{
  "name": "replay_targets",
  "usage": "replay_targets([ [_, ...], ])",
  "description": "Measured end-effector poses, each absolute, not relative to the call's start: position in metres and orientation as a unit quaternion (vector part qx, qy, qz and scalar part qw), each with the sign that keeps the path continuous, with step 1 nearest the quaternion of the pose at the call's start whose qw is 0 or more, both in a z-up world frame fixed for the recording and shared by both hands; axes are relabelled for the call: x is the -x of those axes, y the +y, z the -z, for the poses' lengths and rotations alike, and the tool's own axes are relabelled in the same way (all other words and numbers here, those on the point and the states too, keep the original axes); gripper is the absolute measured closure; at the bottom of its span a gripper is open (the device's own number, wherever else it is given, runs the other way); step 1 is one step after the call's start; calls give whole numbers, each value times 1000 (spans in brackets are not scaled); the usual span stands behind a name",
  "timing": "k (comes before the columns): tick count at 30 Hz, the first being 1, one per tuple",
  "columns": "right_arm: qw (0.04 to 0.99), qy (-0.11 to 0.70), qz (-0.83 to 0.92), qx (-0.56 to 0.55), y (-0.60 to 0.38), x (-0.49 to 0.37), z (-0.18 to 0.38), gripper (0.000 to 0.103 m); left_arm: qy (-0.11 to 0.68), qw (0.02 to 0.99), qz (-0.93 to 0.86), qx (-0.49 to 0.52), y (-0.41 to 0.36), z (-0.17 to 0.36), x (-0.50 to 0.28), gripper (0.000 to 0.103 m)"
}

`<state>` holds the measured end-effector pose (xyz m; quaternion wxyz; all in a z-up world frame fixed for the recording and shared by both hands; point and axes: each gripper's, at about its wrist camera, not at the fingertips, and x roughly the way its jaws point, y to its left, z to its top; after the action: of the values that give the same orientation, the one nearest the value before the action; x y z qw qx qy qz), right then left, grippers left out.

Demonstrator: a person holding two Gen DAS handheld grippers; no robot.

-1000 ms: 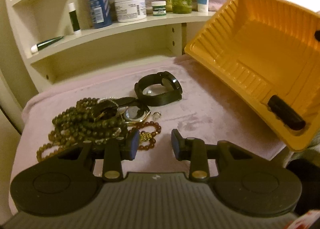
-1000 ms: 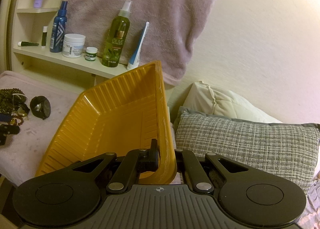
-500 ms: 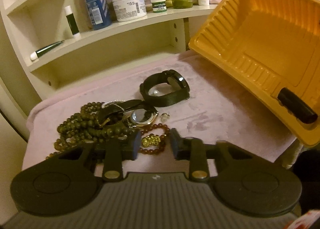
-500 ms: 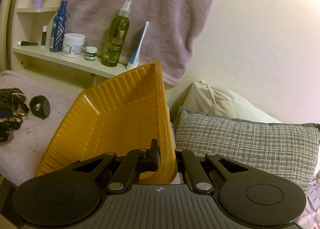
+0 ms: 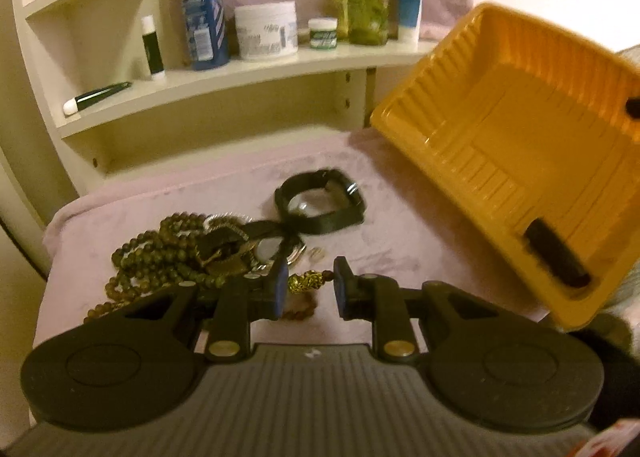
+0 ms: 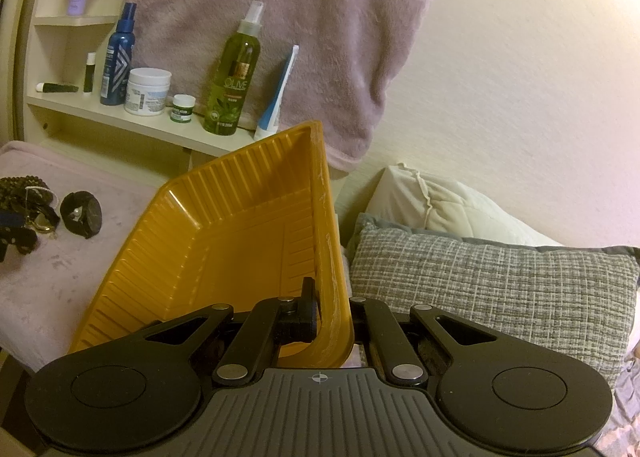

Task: Organize jewelry
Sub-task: 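Lower the left gripper to the pile and grasp the amber bead bracelet, then carry the amber bracelet with the left gripper into the tray and release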

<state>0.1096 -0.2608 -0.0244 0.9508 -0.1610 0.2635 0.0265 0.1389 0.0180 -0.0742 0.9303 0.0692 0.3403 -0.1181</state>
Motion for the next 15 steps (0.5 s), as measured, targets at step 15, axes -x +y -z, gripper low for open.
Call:
replay_targets([
  [15,951,263,-26,161,-261,-109,24,99,299,938,172,-44,-8,30,-150,82],
])
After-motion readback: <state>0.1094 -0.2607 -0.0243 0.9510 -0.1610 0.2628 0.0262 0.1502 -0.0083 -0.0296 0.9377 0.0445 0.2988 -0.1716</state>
